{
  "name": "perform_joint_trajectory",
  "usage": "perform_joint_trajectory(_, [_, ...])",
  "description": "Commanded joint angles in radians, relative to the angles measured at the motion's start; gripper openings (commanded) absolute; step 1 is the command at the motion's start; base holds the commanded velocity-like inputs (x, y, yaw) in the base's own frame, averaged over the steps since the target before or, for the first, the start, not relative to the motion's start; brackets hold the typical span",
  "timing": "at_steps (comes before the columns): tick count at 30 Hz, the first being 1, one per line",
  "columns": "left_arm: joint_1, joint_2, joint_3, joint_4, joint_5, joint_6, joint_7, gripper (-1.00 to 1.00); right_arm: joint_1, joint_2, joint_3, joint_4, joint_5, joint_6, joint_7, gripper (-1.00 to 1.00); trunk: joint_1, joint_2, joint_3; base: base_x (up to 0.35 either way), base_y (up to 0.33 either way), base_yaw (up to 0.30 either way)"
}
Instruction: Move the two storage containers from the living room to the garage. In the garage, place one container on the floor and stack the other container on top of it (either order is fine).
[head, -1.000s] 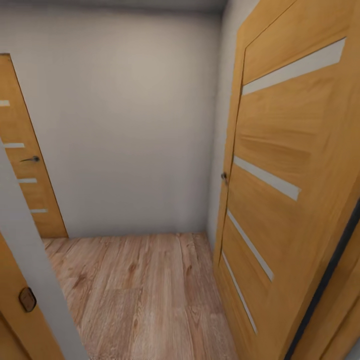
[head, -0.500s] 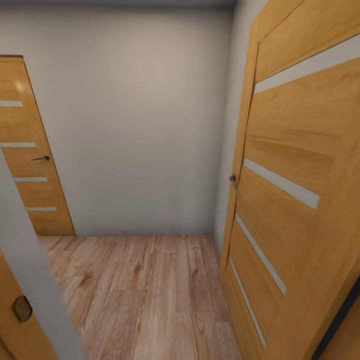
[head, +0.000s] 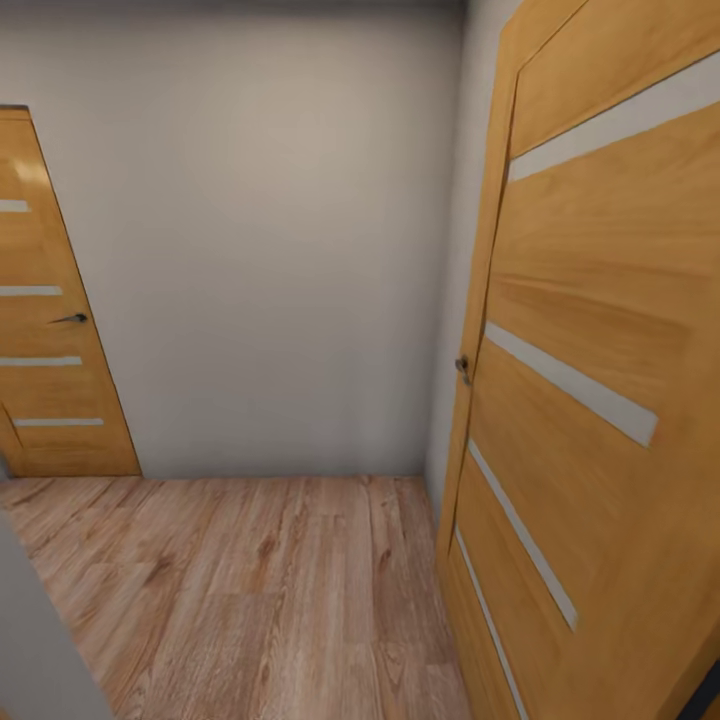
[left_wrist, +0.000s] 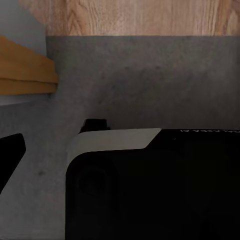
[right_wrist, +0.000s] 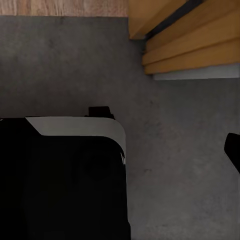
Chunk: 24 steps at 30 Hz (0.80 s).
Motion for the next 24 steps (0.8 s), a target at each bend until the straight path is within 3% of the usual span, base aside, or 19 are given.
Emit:
perform_joint_trajectory(1, [-0.001, 0.0, 0.001, 0.001, 0.0, -0.004, 0.003, 1.0, -0.001, 0.001, 0.008, 0.003, -0.009, -0.005, 0.0, 1.0, 0.0, -0.001, -0.001, 0.007, -0.003, 0.226])
perform_joint_trajectory(13, [-0.001, -0.001, 0.001, 0.001, 0.0, -0.004, 0.003, 1.0, -0.001, 0.001, 0.008, 0.003, -0.009, -0.005, 0.0, 1.0, 0.0, -0.001, -0.001, 0.001, -0.001, 0.245])
perform_joint_trajectory(18, [-0.001, -0.001, 0.001, 0.001, 0.0, -0.004, 0.003, 1.0, -0.001, 0.001, 0.008, 0.003, -0.009, -0.005, 0.0, 1.0, 0.0, -0.001, -0.001, 0.048, 0.0, 0.043])
perform_joint_trajectory(24, [-0.001, -0.001, 0.0, 0.002, -0.001, -0.004, 0.002, 1.0, -0.001, 0.001, 0.009, 0.003, -0.009, -0.005, 0.0, 1.0, 0.0, -0.001, -0.001, 0.28, 0.0, 0.002])
